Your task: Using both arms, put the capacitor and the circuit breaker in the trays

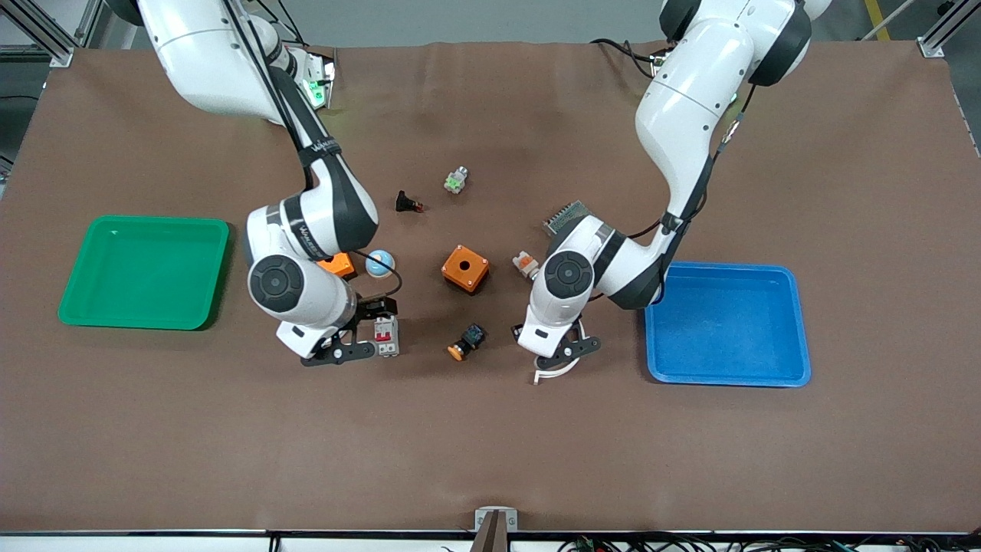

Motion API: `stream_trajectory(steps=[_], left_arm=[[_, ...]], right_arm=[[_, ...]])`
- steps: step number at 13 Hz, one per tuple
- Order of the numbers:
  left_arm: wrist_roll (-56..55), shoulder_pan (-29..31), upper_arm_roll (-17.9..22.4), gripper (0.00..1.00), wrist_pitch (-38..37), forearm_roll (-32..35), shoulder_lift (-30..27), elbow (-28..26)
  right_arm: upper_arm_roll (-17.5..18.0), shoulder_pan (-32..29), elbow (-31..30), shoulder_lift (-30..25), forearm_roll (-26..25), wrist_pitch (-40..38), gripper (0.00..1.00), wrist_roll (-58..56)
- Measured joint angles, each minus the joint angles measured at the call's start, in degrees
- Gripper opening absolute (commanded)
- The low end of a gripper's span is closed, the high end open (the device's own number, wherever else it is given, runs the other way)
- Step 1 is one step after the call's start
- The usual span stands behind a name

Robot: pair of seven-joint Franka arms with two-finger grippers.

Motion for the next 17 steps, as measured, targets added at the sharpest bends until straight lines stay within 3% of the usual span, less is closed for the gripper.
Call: stream_trajectory(steps=[1,2,6,10,14,15,17], left_arm=[[0.1,0.0,0.0,0.12,0.0,0.1,0.0,0.0],[0.6,0.0,0.1,0.05,0.0,0.2,0.0,0.0],[2.0,0.9,1.5,0.03,-0.5,1.9,-1.3,1.6],[7.0,5.1,1.9,0.03,-7.6,2.2,-7.1,2.3],[16.0,11.3,2.0,0.03,-12.5,2.2,-13.5,-3.4],[18.4,13.2,2.0,0.03,-12.5,2.2,-14.7,-5.8],[22.5,16.8,2.1,0.03,-12.5,2.2,-16.5,-10.2]], right_arm=[[0.0,0.8,0.2,0.6,0.3,1.3,1.0,0.8],[0.0,1.3,0.3,1.1,0.3,2.2,1.0,1.7],[-0.1,1.6,0.3,4.4,0.3,7.2,1.0,2.4],[-0.4,1.5,0.4,5.7,0.3,8.4,1.0,2.5],[-0.4,1.5,0.4,7.1,0.3,9.2,1.0,2.5],[-0.4,1.5,0.4,7.6,0.3,9.5,0.93,2.5],[-0.5,1.5,0.4,8.2,0.3,10.3,0.57,2.5]])
